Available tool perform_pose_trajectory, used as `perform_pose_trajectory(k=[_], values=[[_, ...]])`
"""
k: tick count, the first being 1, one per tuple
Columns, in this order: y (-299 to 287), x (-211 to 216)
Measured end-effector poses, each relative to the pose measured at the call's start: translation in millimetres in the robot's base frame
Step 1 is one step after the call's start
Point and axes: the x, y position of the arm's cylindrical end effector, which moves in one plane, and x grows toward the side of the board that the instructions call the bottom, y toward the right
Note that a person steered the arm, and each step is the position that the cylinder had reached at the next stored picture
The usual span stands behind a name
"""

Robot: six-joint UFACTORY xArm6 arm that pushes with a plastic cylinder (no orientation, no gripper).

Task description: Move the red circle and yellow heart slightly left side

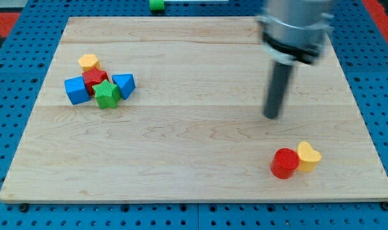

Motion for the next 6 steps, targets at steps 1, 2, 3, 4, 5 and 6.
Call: perform_pose_trajectory(k=[1, 2, 3, 4, 5, 6], values=[[70, 27], [55, 53], [51, 77], [11, 79], [-31, 83], [-61, 97]])
